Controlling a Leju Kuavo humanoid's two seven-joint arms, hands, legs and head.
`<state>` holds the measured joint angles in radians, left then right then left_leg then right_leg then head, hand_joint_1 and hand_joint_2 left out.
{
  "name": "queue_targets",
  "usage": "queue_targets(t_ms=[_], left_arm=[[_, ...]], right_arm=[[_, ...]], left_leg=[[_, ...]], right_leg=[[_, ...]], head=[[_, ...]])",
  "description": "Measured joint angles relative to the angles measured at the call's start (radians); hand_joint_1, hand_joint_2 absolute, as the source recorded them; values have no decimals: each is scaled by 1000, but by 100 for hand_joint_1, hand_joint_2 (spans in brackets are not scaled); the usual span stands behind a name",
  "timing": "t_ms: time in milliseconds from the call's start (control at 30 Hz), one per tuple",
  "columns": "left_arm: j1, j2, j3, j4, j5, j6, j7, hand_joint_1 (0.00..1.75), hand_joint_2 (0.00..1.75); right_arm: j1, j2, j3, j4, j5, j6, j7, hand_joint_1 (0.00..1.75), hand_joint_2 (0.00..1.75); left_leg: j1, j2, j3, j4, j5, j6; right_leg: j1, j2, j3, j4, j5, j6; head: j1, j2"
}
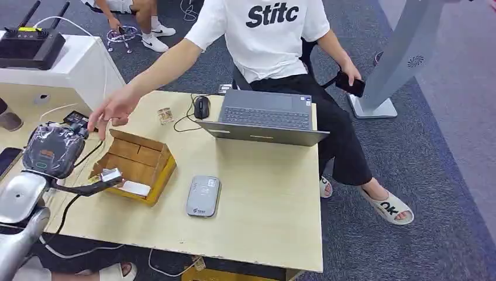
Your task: Pass the card to the sensor for recognition and then transmit it.
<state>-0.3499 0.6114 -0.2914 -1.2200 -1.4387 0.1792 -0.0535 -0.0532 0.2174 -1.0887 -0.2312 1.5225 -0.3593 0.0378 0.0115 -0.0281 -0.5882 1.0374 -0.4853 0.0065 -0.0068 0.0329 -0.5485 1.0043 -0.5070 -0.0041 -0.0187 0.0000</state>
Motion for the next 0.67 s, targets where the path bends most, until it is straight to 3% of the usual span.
queue_targets(t_ms=[133,333,500,667], left_arm=[[-70,18,-20,3,-87,14,25,175,175],[-205,33,-121,59,-99,30,84,175,175],[-258,9,-175,111,-99,51,102,175,175],[-278,-50,-187,177,-99,81,111,175,175]], right_arm=[[-1,0,0,1,7,0,1,0,175],[-5,0,0,2,7,2,-4,0,175],[-9,0,0,3,7,7,0,0,175],[-10,-2,0,4,10,10,4,0,175]], left_leg=[[0,0,0,0,0,0],[0,0,0,0,1,0],[-1,0,0,1,0,0],[-1,0,0,1,0,0]], right_leg=[[0,0,0,0,0,0],[0,0,1,0,0,0],[-1,0,0,0,0,0],[-1,0,0,0,0,0]], head=[[0,0],[1,0],[1,0],[1,0]])
